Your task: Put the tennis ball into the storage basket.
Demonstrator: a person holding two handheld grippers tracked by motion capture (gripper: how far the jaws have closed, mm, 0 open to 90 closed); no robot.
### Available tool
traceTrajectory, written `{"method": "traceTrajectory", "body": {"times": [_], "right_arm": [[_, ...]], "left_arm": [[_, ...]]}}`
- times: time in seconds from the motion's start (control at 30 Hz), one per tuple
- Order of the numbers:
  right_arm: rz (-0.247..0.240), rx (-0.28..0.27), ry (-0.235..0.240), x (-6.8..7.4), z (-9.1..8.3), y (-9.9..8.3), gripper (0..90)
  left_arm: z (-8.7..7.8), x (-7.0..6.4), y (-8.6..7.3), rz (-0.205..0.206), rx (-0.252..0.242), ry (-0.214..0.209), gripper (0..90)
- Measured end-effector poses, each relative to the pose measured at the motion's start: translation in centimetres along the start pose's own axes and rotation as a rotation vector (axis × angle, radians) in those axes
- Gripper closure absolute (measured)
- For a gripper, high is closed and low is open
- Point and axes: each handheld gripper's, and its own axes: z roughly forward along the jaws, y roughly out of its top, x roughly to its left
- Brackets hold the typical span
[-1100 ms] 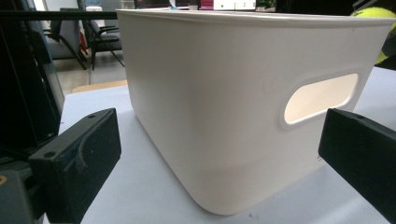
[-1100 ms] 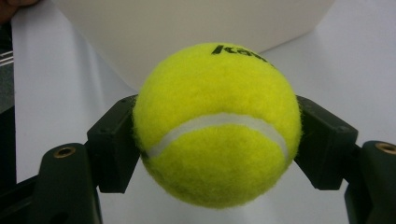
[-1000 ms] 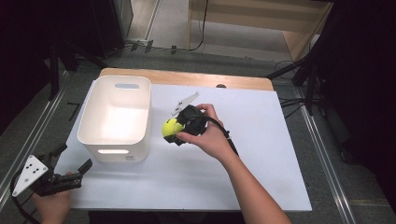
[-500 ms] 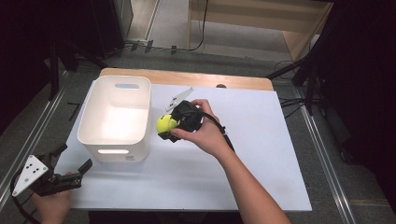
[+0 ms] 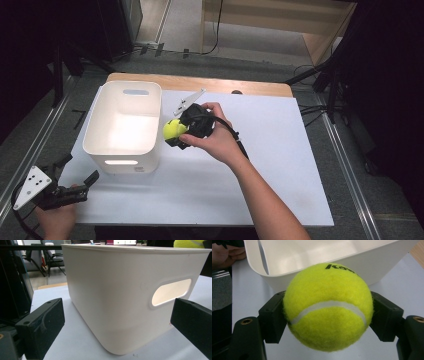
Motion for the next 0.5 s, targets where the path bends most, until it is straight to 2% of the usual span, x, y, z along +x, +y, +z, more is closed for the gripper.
{"method": "traceTrajectory", "body": {"times": [0.3, 0.5], "right_arm": [[-0.011, -0.037, 0.008, 0.0, -0.5, 0.9, 23.8], [-0.012, -0.033, 0.008, 0.1, -0.5, 1.5, 23.8]], "left_arm": [[0.0, 0.0, 0.0, 0.000, 0.003, 0.002, 0.0], [0.0, 0.0, 0.0, 0.001, 0.006, 0.001, 0.0]]}}
